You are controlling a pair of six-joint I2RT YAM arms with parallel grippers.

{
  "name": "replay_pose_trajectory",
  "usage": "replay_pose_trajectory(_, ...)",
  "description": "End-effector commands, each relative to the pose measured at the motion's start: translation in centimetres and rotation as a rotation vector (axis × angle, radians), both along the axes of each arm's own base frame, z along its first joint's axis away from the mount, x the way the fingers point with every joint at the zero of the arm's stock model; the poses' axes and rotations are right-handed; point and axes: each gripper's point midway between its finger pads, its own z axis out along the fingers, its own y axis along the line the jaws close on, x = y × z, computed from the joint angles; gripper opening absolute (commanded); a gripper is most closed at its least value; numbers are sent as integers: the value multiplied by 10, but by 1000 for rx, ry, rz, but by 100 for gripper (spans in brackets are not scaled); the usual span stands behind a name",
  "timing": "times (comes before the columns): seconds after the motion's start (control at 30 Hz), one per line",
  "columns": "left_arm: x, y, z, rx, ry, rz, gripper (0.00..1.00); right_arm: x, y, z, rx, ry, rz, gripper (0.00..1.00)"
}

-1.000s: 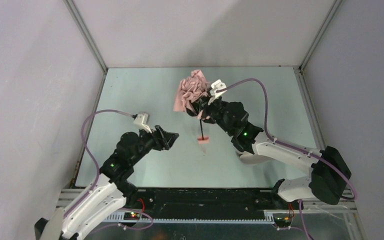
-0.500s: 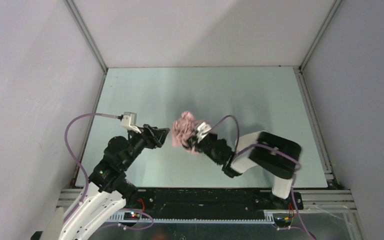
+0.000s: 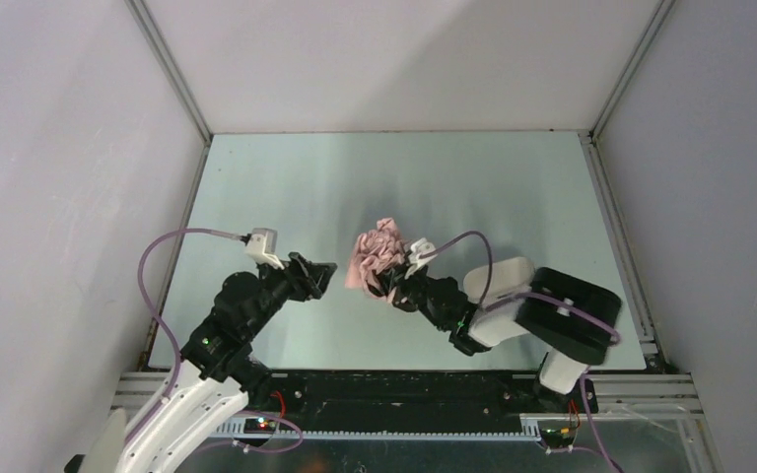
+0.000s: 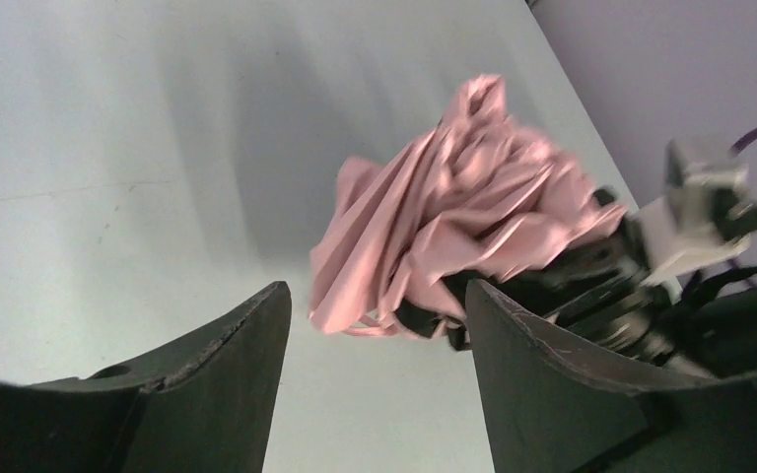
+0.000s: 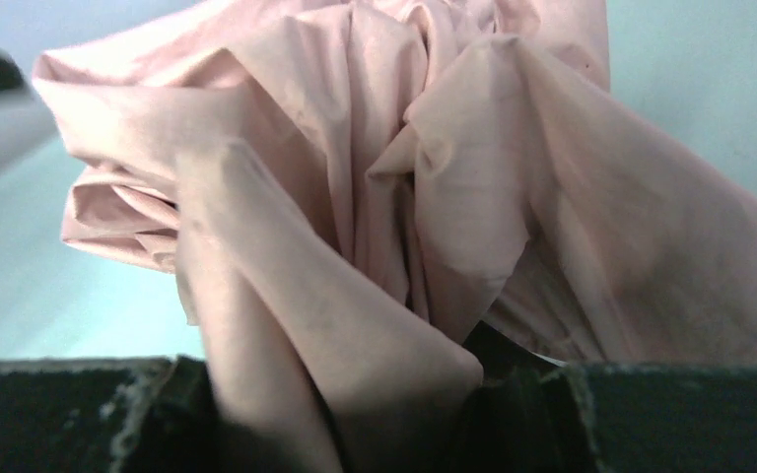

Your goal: Put away the umbrella

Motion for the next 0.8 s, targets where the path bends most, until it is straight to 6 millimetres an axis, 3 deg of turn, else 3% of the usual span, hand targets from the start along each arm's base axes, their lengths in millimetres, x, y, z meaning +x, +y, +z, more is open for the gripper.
replay_pose_trajectory(0.0,-1,-15,8,-42,-28,-71,73,7,-2,100,261,63,-20,0)
replay_pose_trajectory(0.03,-2,-18,12,-58,-41,-90,73,8,-5,85,217,151,-36,0)
replay_pose_trajectory(0.07,-3,-24,17,-76,-56,-121,75,9,-4,113,298,195,-39,0)
replay_pose_trajectory(0.1,-4,-27,17,-88,-53,-132,77,11,-12,90,218,295,-71,0)
replay_pose_trajectory(0.13,-5,-32,21,-104,-64,-157,82,14,-9,113,286,342,-74,0)
replay_pose_trajectory(0.17,-5,-35,21,-120,-57,-165,83,15,-19,95,244,449,-113,0)
replay_pose_trajectory(0.2,-5,-39,21,-128,-51,-187,86,22,-24,110,312,500,-143,0)
replay_pose_trajectory(0.23,-5,-43,24,-148,-50,-199,87,17,-29,96,281,581,-159,0)
replay_pose_trajectory(0.4,-5,-63,31,-217,-55,-286,90,15,-48,105,472,874,-194,0)
replay_pose_trajectory(0.47,-6,-67,32,-233,-61,-309,92,13,-56,105,509,938,-228,0)
replay_pose_trajectory(0.77,-15,-88,19,-241,-87,-402,93,3,-67,140,630,1056,-173,0)
